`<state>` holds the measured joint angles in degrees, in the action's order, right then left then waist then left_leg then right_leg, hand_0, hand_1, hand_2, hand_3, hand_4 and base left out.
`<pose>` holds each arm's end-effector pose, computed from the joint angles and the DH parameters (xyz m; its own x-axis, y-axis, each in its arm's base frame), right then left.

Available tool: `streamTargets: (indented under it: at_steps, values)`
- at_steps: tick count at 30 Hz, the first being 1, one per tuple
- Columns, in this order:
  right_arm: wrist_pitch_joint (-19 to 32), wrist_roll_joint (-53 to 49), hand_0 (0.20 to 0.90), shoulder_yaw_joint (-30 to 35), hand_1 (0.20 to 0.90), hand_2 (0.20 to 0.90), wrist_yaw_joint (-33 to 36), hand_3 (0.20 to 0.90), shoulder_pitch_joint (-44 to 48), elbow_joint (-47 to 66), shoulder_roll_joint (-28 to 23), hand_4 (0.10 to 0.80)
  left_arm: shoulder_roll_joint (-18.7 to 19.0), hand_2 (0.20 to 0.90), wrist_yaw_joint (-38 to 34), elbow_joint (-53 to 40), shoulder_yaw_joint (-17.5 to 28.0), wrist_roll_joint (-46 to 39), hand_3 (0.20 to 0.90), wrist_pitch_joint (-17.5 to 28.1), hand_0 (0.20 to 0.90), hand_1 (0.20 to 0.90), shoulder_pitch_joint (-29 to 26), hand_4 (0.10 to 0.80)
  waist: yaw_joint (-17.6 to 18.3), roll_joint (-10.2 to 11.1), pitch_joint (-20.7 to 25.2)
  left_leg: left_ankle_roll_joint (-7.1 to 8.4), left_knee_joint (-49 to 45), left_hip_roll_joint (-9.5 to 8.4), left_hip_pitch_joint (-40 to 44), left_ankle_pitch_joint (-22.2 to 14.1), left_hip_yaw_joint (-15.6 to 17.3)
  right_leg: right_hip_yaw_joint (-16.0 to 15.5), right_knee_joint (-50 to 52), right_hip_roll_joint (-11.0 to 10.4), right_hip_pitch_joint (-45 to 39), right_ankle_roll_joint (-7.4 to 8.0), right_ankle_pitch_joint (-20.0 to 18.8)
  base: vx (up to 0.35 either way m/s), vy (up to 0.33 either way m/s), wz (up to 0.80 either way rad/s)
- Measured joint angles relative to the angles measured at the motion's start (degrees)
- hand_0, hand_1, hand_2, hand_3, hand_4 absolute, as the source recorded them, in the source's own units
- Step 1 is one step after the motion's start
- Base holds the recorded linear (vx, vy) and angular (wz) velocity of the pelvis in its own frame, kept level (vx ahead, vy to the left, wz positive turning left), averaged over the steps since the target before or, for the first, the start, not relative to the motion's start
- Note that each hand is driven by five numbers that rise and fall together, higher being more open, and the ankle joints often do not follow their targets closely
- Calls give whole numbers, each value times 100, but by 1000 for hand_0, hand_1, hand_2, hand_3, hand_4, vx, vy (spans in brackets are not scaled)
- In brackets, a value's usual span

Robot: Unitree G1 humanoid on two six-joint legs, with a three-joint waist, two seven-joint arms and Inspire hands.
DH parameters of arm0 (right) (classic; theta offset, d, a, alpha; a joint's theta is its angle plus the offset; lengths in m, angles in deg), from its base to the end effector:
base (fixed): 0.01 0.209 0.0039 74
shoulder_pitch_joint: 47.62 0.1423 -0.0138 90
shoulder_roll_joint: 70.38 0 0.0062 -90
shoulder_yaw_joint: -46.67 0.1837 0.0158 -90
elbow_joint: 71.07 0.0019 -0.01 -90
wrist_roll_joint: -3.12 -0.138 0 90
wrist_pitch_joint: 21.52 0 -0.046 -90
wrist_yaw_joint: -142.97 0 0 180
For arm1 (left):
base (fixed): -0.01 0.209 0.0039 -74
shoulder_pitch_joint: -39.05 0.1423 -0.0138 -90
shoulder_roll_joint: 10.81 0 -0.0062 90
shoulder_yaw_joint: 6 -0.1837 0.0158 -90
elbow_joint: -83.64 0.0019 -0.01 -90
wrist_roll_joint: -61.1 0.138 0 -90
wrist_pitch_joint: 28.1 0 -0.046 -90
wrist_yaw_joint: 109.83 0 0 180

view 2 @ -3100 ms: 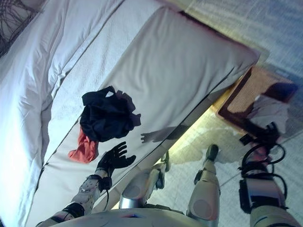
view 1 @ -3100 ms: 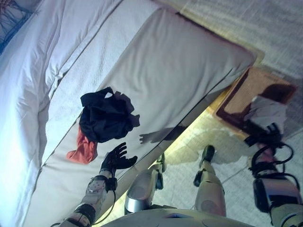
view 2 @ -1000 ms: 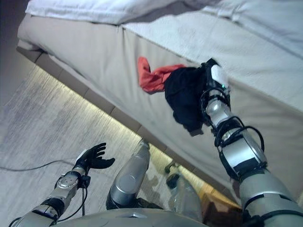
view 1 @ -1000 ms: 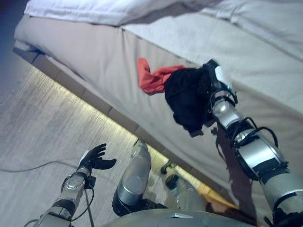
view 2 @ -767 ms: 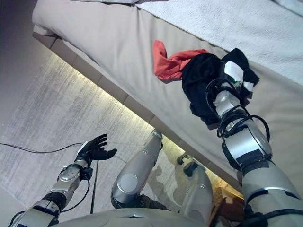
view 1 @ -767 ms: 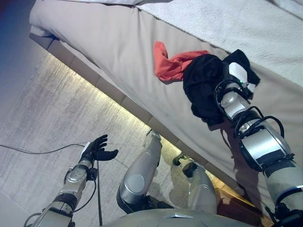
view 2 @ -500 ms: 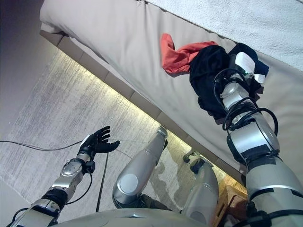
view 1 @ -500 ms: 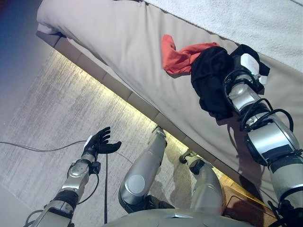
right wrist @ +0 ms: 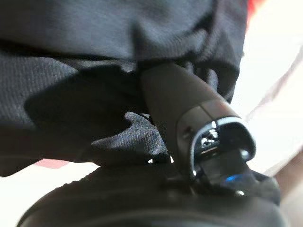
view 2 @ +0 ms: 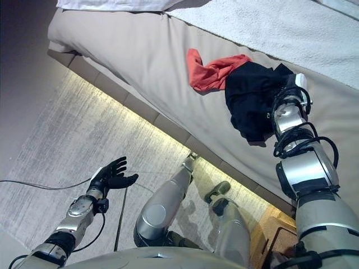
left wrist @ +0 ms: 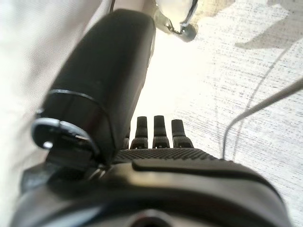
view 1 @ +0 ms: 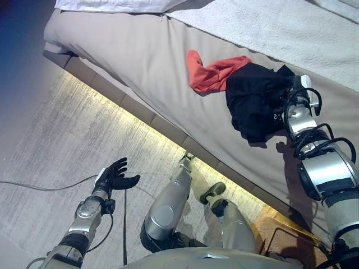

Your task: Pick up the clothes from the bed and place them into the basket

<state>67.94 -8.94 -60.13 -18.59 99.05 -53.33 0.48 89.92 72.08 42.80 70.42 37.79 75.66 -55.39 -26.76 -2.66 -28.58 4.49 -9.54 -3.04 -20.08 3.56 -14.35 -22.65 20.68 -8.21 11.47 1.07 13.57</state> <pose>0.3369 -0.2824 0.1367 0.8312 -0.5545 -0.0394 0.4576 0.7228 -0.5179 0.1624 0.2648 -0.0504 0.8460 0.1297 -0.5171 -0.0410 0.9829 0.1795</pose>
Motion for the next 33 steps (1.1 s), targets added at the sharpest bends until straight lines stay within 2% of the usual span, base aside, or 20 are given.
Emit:
streamTargets:
  at_steps: [3,5,7,8,11,15,19,23,26,30,33]
  values:
    - [216,-272,300,526,300,300,170,200,-517,286,4,100,-11,900,-11,31,29,103,900,7,900,900,167,800,77,155,323,-9,234,-5,299,8,116,44,-586,62,-408,121,-75,69,44,-6]
    - [359,-385,300,773,300,300,238,200,-774,552,-1,100,-36,900,-15,159,44,168,900,12,900,900,225,800,209,205,460,-139,377,-29,563,272,223,133,-992,94,-791,300,-425,61,70,-12]
    - [451,-506,300,878,300,300,289,200,-1020,859,1,100,-68,900,-42,236,64,282,900,12,900,900,293,800,292,331,609,-193,625,-68,843,308,331,213,-1385,93,-1082,338,-648,52,79,-16]
    - [462,-547,300,948,300,300,321,200,-1114,1012,1,100,-85,900,-47,237,85,332,900,14,900,900,323,800,353,381,675,-293,649,-103,905,386,355,213,-1558,112,-1217,383,-743,63,72,-18]
    - [527,-998,300,1169,300,300,382,200,-1331,1539,3,100,-269,900,-103,349,125,555,900,23,900,900,323,800,573,550,854,-322,804,-162,1211,408,478,297,-2200,135,-1698,413,-1043,67,90,-14]
    - [615,-1574,300,1634,300,300,386,200,-1720,2285,23,100,-543,900,-141,495,208,761,900,30,900,900,345,800,839,704,1028,-332,923,-195,1487,403,612,352,-2520,126,-2027,407,-1172,40,114,-11]
    - [716,-2097,300,2047,300,300,382,200,-2248,3090,172,100,-703,900,-158,562,213,761,900,41,900,900,517,800,1070,747,1258,-381,1143,-120,1758,367,789,529,-2558,155,-2138,405,-1176,-2,97,-22]
    - [936,-2333,300,2485,300,300,482,200,-3206,4434,698,100,-799,900,-184,617,212,762,900,34,900,900,681,800,1503,770,1433,-399,1444,-22,2051,352,1011,792,-2553,197,-2182,405,-1176,-10,110,-29]
    - [1060,-2339,300,2537,300,300,500,200,-3764,4928,797,100,-838,900,-183,615,204,770,900,21,900,900,682,800,1830,783,1505,-462,1455,-4,2086,294,1168,958,-2527,184,-2130,402,-1177,23,129,-28]
    - [1106,-2356,300,2847,300,300,609,200,-4457,5440,931,100,-836,900,-182,616,194,888,900,15,900,900,787,800,2130,711,1600,-546,1473,36,2233,214,1412,1247,-2310,129,-2046,403,-1176,-3,78,-40]
    - [1222,-2348,300,3010,300,300,848,200,-4822,5907,933,100,-792,900,-170,625,140,998,900,-1,900,900,830,800,2390,627,1692,-591,1487,93,2229,155,1730,1421,-1995,90,-1714,409,-1176,-105,24,-59]
